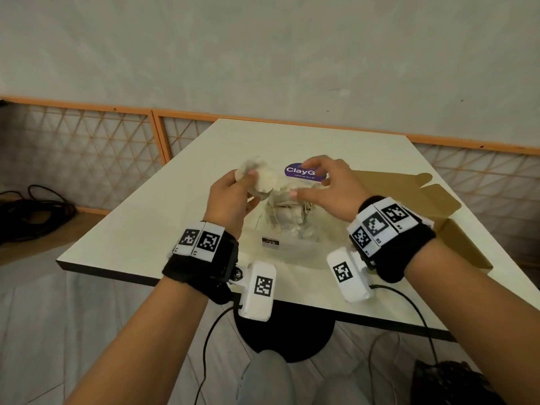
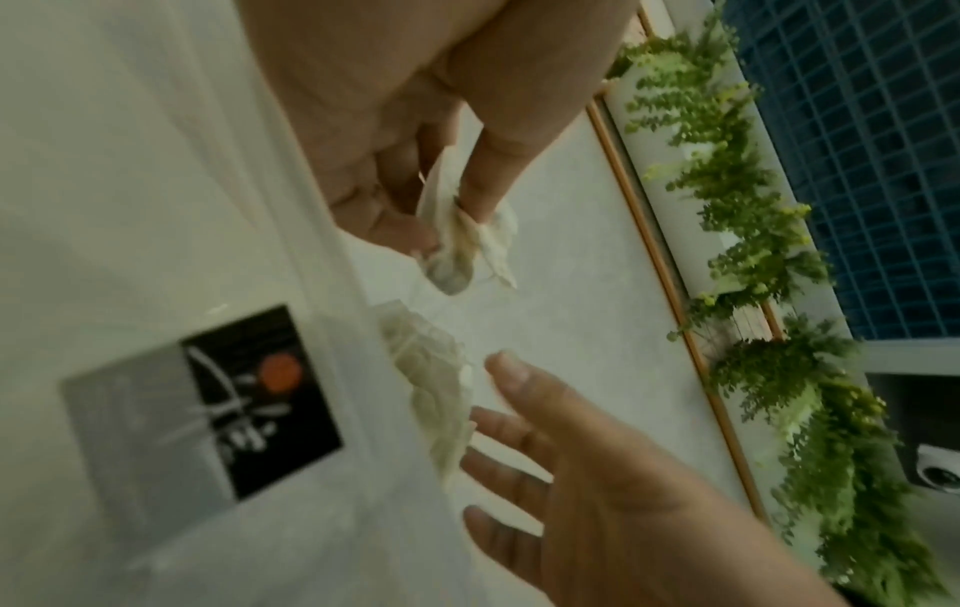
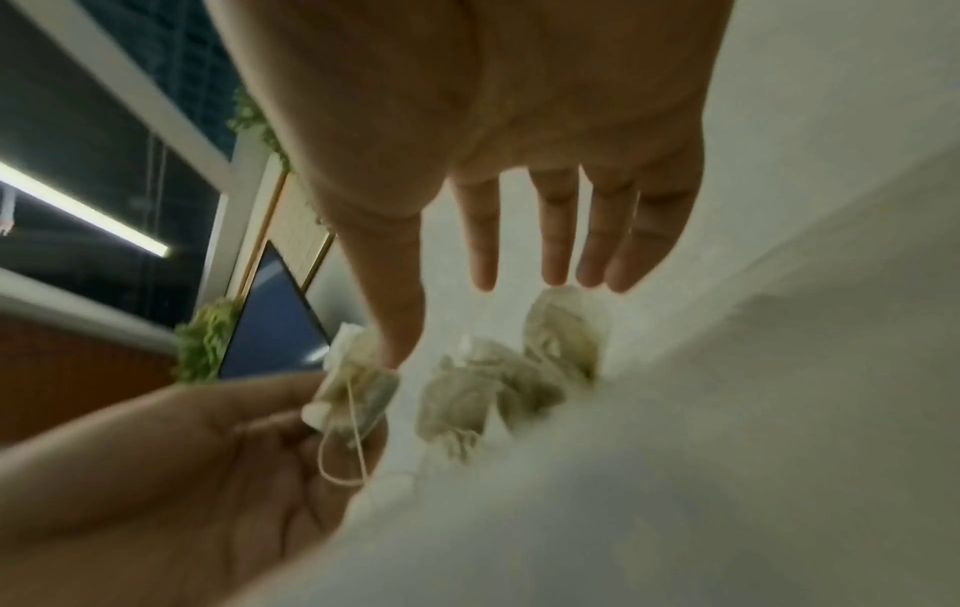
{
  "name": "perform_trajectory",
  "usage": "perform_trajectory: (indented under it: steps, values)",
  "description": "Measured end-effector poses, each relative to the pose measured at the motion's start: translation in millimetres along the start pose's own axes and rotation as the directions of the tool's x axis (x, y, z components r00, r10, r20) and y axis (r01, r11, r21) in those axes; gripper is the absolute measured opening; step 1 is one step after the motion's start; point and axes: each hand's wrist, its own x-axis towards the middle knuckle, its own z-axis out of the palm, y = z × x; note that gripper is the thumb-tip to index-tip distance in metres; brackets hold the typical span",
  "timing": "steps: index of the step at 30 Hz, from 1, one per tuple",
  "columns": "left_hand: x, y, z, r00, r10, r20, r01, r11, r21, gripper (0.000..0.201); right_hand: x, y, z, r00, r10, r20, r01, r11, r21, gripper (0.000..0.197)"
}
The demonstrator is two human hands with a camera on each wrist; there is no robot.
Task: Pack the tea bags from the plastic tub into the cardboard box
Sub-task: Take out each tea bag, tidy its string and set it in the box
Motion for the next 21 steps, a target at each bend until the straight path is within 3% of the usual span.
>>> perform_trajectory:
  steps: [2, 3, 7, 9, 11, 14, 21]
  values:
    - [2.6, -0.6, 0.0, 1.0, -0.017, -0.014, 0.017, 1.0, 0.002, 0.012, -0.1, 1.1, 5.1, 0.985, -0.003, 0.172, 0.037, 0.98, -0.195, 0.066]
    - [3.3, -0.9, 1.6, 1.0, -0.025, -0.008, 0.025, 0.999, 0.026, 0.013, 0.5, 2.3, 10.2, 0.974, -0.001, 0.227, 0.053, 0.972, -0.227, 0.064]
    - [7.7, -2.5, 5.8, 0.999, -0.043, 0.005, 0.042, 0.993, 0.108, 0.017, 5.3, 4.9, 15.0, 0.983, -0.006, 0.184, 0.038, 0.985, -0.17, 0.025]
    - [11.4, -3.6, 4.6, 0.999, -0.054, -0.005, 0.054, 0.989, 0.136, 0.017, 9.0, 8.6, 11.1, 0.991, 0.023, 0.129, -0.014, 0.997, -0.075, 0.019]
    - [13.9, -2.8, 3.5, 0.997, -0.072, -0.011, 0.073, 0.986, 0.153, 0.018, 10.4, 8.7, 3.4, 0.995, 0.071, 0.073, -0.08, 0.988, 0.129, 0.003]
    - [16.1, -2.0, 3.4, 0.996, -0.093, 0.0, 0.092, 0.982, 0.166, 0.029, 13.9, 7.1, -8.6, 0.991, 0.134, 0.028, -0.135, 0.914, 0.383, 0.007]
    - [19.3, 9.6, 17.1, 0.993, -0.114, 0.031, 0.113, 0.993, 0.042, 0.03, 25.1, -11.3, -35.8, 0.997, 0.068, -0.04, -0.033, 0.817, 0.575, 0.011]
